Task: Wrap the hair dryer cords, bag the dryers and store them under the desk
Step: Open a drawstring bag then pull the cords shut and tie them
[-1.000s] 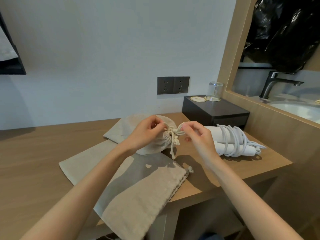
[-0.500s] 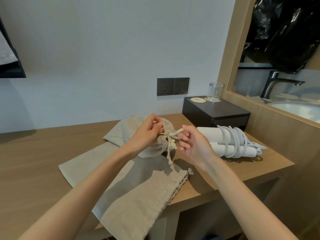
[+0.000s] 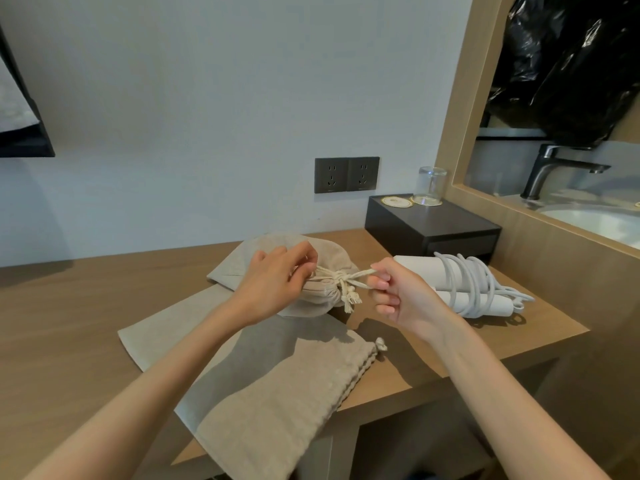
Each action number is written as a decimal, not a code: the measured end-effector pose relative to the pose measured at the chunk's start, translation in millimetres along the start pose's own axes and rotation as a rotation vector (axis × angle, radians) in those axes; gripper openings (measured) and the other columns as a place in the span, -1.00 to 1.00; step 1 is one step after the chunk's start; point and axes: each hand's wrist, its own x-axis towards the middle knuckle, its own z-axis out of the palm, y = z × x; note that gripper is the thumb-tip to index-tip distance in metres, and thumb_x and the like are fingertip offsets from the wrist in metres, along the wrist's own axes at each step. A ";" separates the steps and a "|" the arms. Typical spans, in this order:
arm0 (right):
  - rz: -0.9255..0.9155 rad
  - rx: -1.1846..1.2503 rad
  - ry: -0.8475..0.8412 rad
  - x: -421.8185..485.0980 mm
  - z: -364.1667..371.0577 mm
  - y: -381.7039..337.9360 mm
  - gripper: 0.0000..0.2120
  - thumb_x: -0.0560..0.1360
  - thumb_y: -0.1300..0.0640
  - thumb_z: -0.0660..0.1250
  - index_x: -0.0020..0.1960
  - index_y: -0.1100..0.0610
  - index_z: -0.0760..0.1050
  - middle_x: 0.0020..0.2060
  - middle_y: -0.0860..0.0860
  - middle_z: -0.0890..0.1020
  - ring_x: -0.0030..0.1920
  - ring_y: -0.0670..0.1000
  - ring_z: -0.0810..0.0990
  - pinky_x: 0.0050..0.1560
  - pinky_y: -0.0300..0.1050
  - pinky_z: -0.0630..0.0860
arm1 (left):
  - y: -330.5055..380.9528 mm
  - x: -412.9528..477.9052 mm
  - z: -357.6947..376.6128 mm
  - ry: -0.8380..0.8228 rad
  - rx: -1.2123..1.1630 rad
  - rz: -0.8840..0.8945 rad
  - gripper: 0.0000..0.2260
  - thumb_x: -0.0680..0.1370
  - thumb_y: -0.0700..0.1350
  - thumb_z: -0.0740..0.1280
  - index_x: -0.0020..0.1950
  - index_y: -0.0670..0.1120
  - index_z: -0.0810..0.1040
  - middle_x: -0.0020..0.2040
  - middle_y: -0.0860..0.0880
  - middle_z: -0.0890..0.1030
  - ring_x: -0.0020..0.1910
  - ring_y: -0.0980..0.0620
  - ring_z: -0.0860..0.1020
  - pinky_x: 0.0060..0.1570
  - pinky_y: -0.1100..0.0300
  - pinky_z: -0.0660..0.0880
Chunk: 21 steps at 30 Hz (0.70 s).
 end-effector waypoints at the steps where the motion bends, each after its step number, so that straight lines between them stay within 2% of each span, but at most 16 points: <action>1: 0.018 0.014 0.001 1.1 -0.9 1.8 -0.69 0.56 0.16 0.15 -0.35 0.08 0.22 -0.46 -0.03 0.27 -0.48 -0.09 0.10 -0.53 -0.31 0.15 | 0.9 -0.2 1.1 -0.003 0.011 0.002 -0.87 0.61 -0.11 0.15 -0.10 0.10 0.33 -0.29 0.14 0.47 -0.21 0.12 0.40 -0.03 0.11 0.22; 4: 0.037 -0.005 0.024 3.5 -2.2 3.8 -0.70 0.55 0.15 0.16 -0.34 0.08 0.22 -0.45 -0.03 0.28 -0.44 -0.09 0.11 -0.47 -0.28 0.16 | 0.3 -2.6 -0.1 -0.087 -0.095 0.007 -0.85 0.62 -0.12 0.17 -0.12 0.08 0.35 -0.28 0.13 0.48 -0.29 0.19 0.40 -0.10 0.17 0.27; 6: 0.004 -0.163 0.055 -1.2 -0.7 0.9 -0.74 0.57 0.13 0.19 -0.30 0.11 0.32 -0.43 -0.03 0.38 -0.42 -0.08 0.22 -0.39 -0.25 0.24 | -2.7 -6.0 -6.3 -0.163 -0.337 -0.003 -0.88 0.61 -0.14 0.21 -0.10 0.05 0.42 -0.24 0.11 0.52 -0.32 0.19 0.42 -0.21 0.27 0.33; 8: -0.080 -0.389 0.106 -5.8 2.7 -2.5 -0.82 0.57 0.11 0.24 -0.17 0.16 0.46 -0.36 -0.04 0.50 -0.39 -0.09 0.36 -0.31 -0.24 0.34 | -5.6 -8.3 -11.3 -0.115 -0.478 -0.017 -0.92 0.61 -0.14 0.23 -0.02 -0.02 0.50 -0.11 0.07 0.57 -0.24 0.15 0.50 -0.21 0.34 0.40; 9: -0.160 -0.522 0.146 -4.5 3.9 -3.7 -0.87 0.57 0.10 0.26 -0.08 0.15 0.49 -0.28 -0.07 0.54 -0.30 -0.09 0.45 -0.25 -0.24 0.39 | -6.7 -8.4 -13.2 -0.056 -0.506 -0.035 -0.91 0.61 -0.14 0.23 0.02 -0.04 0.52 -0.03 0.06 0.58 -0.17 0.14 0.53 -0.18 0.38 0.42; 11: -0.388 -0.774 0.240 6.4 7.0 -6.8 -0.89 0.56 0.05 0.26 0.06 0.02 0.49 -0.02 -0.11 0.55 0.05 -0.07 0.51 0.02 -0.16 0.46 | -11.7 -5.7 -13.3 0.090 -0.477 -0.097 -0.87 0.61 -0.13 0.22 0.11 -0.02 0.52 0.12 0.06 0.54 -0.01 0.22 0.51 -0.07 0.44 0.40; 12: -0.491 -0.865 0.253 13.8 10.0 -9.4 -0.85 0.57 0.03 0.24 0.11 -0.03 0.48 0.10 -0.11 0.53 0.19 -0.03 0.45 0.16 -0.06 0.43 | -17.8 -2.3 -11.3 0.152 -0.407 -0.129 -0.83 0.62 -0.10 0.21 0.17 -0.01 0.51 0.20 0.06 0.52 0.12 0.20 0.48 0.05 0.42 0.37; 13: -0.557 -0.935 0.245 21.8 14.6 -12.9 -0.81 0.57 0.00 0.21 0.17 -0.06 0.48 0.19 -0.10 0.51 0.28 0.00 0.40 0.26 0.01 0.39 | -25.1 2.0 -8.8 0.183 -0.318 -0.160 -0.76 0.61 -0.05 0.19 0.25 0.00 0.49 0.27 0.04 0.49 0.25 0.13 0.43 0.19 0.31 0.33; 15: -0.598 -1.039 0.187 36.3 28.5 -21.3 -0.70 0.60 -0.01 0.15 0.30 -0.03 0.44 0.32 -0.07 0.45 0.36 0.01 0.36 0.35 0.02 0.31 | -38.6 9.4 -4.0 0.143 -0.172 -0.246 -0.57 0.55 0.08 0.07 0.38 0.04 0.41 0.37 0.01 0.43 0.39 -0.01 0.33 0.39 0.02 0.22; 17: -0.537 -1.088 0.057 49.8 43.6 -26.2 -0.61 0.64 0.01 0.09 0.43 0.04 0.31 0.43 -0.03 0.35 0.43 0.00 0.28 0.42 -0.03 0.21 | -42.6 12.6 1.2 0.054 -0.142 -0.345 -0.49 0.49 0.14 0.00 0.44 0.12 0.32 0.36 0.03 0.46 0.40 -0.06 0.33 0.37 -0.17 0.21; 19: -0.427 -1.152 -0.100 59.2 52.8 -22.3 -0.56 0.66 0.02 0.03 0.51 0.07 0.17 0.49 -0.01 0.25 0.47 -0.01 0.20 0.44 -0.06 0.14 | -41.2 9.6 7.6 -0.012 -0.167 -0.352 -0.44 0.45 0.10 0.01 0.45 0.10 0.31 0.33 0.00 0.49 0.34 -0.07 0.39 0.32 -0.17 0.27; 21: -0.370 -1.219 -0.177 63.6 56.8 -7.9 -0.55 0.65 0.00 0.01 0.52 0.04 0.15 0.49 -0.01 0.25 0.46 0.00 0.23 0.44 -0.05 0.17 | -43.2 2.5 11.5 -0.026 -0.202 -0.342 -0.41 0.38 -0.02 0.07 0.43 0.02 0.35 0.30 -0.08 0.49 0.30 -0.08 0.42 0.31 -0.11 0.33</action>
